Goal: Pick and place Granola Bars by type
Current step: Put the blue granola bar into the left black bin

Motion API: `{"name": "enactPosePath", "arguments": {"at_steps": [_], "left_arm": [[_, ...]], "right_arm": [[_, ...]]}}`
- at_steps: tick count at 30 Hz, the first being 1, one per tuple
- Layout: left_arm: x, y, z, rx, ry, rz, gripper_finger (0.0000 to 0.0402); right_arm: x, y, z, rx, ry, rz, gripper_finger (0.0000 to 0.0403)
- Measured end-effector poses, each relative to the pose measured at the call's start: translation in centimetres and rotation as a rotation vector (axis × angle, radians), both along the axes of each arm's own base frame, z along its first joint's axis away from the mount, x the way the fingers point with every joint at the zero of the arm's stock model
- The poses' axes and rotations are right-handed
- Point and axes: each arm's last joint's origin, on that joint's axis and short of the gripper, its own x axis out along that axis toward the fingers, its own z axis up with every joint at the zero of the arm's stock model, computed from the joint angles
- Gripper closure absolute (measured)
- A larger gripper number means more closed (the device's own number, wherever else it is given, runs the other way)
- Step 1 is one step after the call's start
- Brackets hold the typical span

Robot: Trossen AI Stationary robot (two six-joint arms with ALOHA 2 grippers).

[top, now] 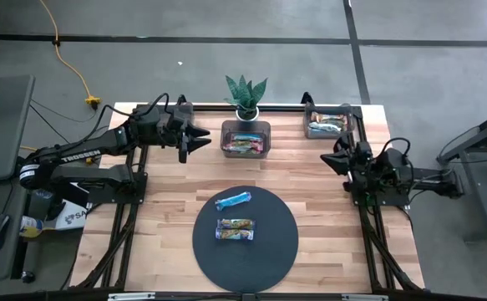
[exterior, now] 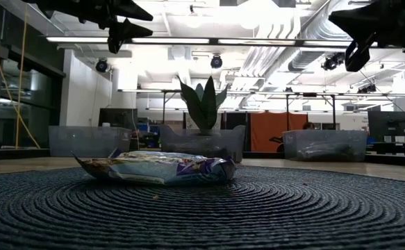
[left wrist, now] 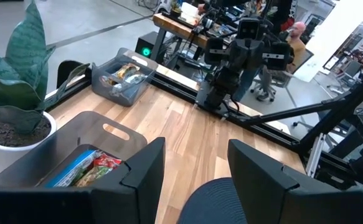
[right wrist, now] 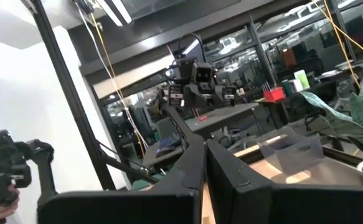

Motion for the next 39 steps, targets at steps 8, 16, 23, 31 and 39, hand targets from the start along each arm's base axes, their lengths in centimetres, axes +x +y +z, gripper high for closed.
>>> {"name": "enactPosePath", "arguments": {"at_steps": [8, 16, 23, 31, 39], "left_arm": [[0.0, 0.0, 0.0, 0.001, 0.000, 0.004, 0.0229], [0.0, 0.0, 0.0, 0.003, 0.001, 0.015, 0.0229], [0.0, 0.0, 0.0, 0.003, 0.001, 0.015, 0.0229], [0.0, 0.1, 0.0, 0.005, 0.001, 0.030, 0.0229], [0.0, 0.1, 0.0, 0.007, 0.001, 0.032, 0.0229]], "right_arm": [[-0.1, -0.1, 0.1, -0.022, -0.008, -0.052, 0.0403], [-0.2, -0.1, 0.4, -0.028, -0.042, -0.059, 0.0403], [-0.3, -0.1, 0.6, -0.057, -0.062, -0.077, 0.0403], [-0.3, -0.2, 0.6, -0.043, -0.061, -0.107, 0.0403], [0.0, -0.3, -0.8, -0.031, -0.101, -0.106, 0.0403]]}}
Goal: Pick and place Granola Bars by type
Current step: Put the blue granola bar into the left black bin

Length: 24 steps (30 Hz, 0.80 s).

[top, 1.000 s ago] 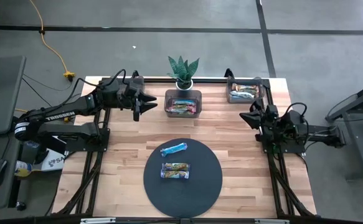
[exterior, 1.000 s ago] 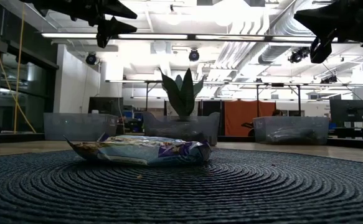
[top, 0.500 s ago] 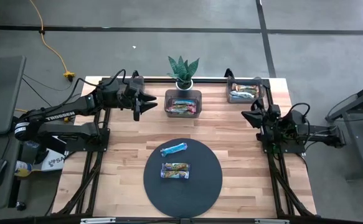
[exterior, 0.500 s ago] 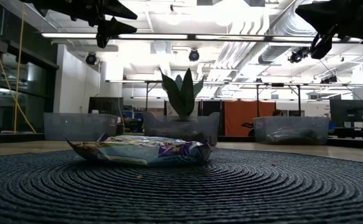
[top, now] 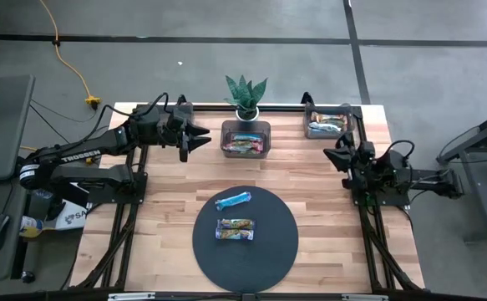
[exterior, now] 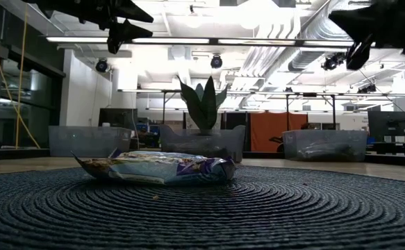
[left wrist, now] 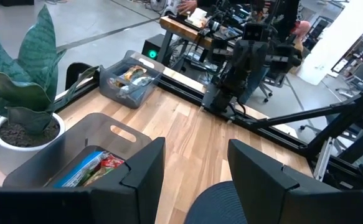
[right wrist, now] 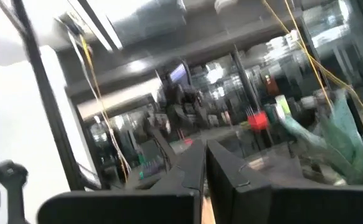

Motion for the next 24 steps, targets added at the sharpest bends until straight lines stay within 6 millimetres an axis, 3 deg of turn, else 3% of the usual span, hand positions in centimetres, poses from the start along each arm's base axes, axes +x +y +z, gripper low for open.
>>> {"name": "enactPosePath", "arguments": {"at_steps": [10, 24], "left_arm": [[0.0, 0.0, 0.0, 0.000, -0.001, 0.001, 0.0229], [0.0, 0.0, 0.0, 0.013, 0.002, -0.004, 0.0229]], "right_arm": [[0.3, 0.1, -0.8, -0.014, 0.085, 0.038, 0.0403], [1.0, 0.4, -4.2, 0.018, 0.440, 0.150, 0.0403]]}}
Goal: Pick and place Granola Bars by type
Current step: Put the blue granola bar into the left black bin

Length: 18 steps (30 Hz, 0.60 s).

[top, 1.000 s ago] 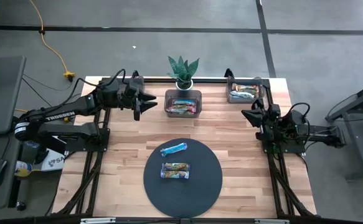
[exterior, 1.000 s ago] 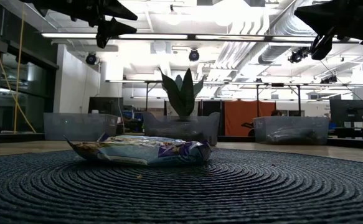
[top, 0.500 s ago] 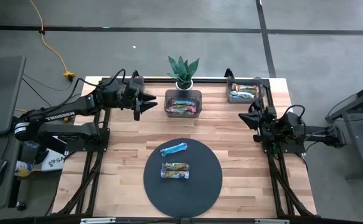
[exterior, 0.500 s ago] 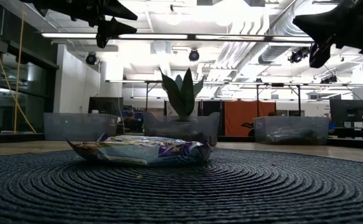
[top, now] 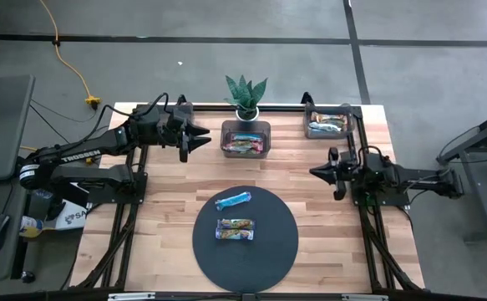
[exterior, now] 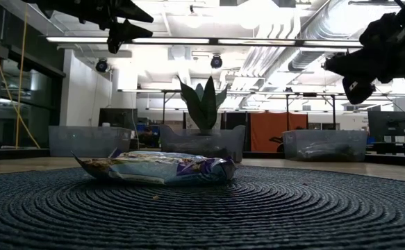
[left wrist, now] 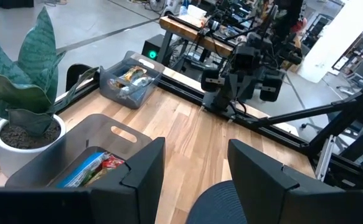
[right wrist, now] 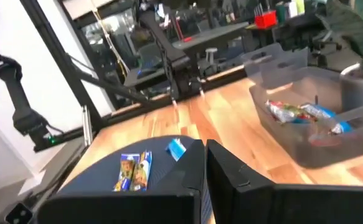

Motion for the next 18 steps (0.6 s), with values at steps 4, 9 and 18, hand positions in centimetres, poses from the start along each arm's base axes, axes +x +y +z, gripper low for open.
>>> {"name": "enactPosePath", "arguments": {"at_steps": [4, 9, 18], "left_arm": [[0.0, 0.0, 0.0, 0.013, 0.002, -0.002, 0.0229], [0.0, 0.0, 0.0, 0.012, 0.002, -0.006, 0.0229], [1.1, -1.3, -0.8, -0.044, 0.036, -0.194, 0.0229]], "right_arm": [[0.2, 0.0, -0.2, -0.028, 0.032, 0.008, 0.0403], [0.4, 0.0, -0.5, -0.151, 0.072, 0.017, 0.0403], [0.4, 0.0, -0.6, -0.148, 0.075, 0.018, 0.0402]]}}
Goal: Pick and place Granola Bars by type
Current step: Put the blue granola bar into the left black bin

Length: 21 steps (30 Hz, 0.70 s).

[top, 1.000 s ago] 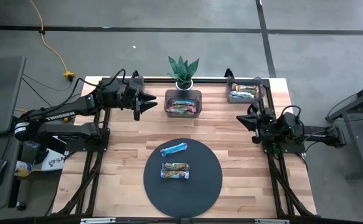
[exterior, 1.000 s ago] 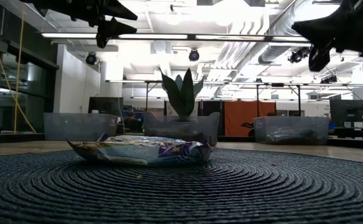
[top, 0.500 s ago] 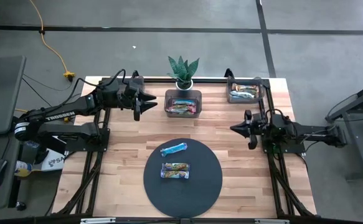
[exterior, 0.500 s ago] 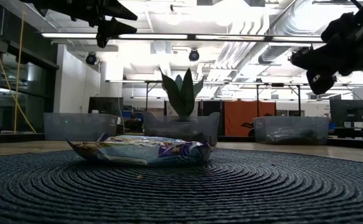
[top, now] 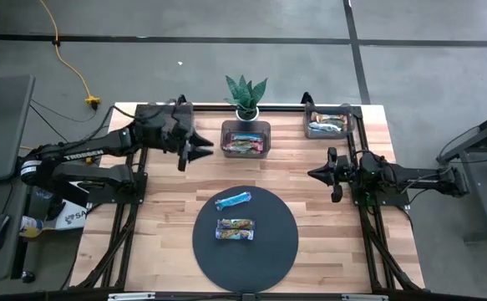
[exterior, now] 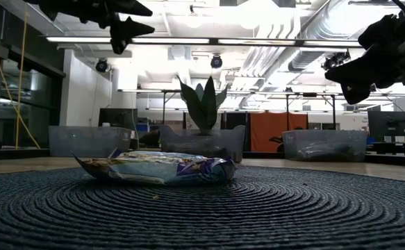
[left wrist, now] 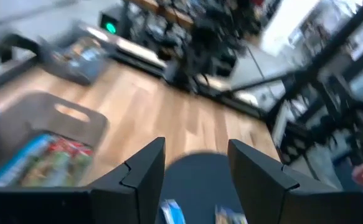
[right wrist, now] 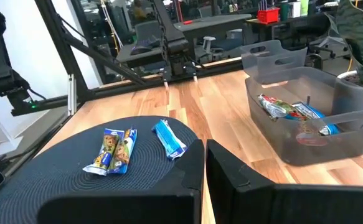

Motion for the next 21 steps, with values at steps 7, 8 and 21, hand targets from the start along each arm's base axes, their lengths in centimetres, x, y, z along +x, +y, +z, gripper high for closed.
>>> {"name": "enactPosePath", "arguments": {"at_steps": [7, 8, 21], "left_arm": [[2.3, -2.4, -2.6, 0.053, 0.169, -0.077, 0.0229], [2.7, -2.7, -3.0, 0.057, 0.192, -0.082, 0.0229], [6.9, -6.9, -9.2, 0.102, 0.468, -0.161, 0.0229]], "right_arm": [[0.0, 0.0, 0.0, 0.000, -0.002, 0.001, 0.0402], [0.0, 0.0, 0.0, 0.000, -0.002, 0.001, 0.0402], [0.0, 0.0, 0.0, 0.000, -0.003, 0.001, 0.0402]]}}
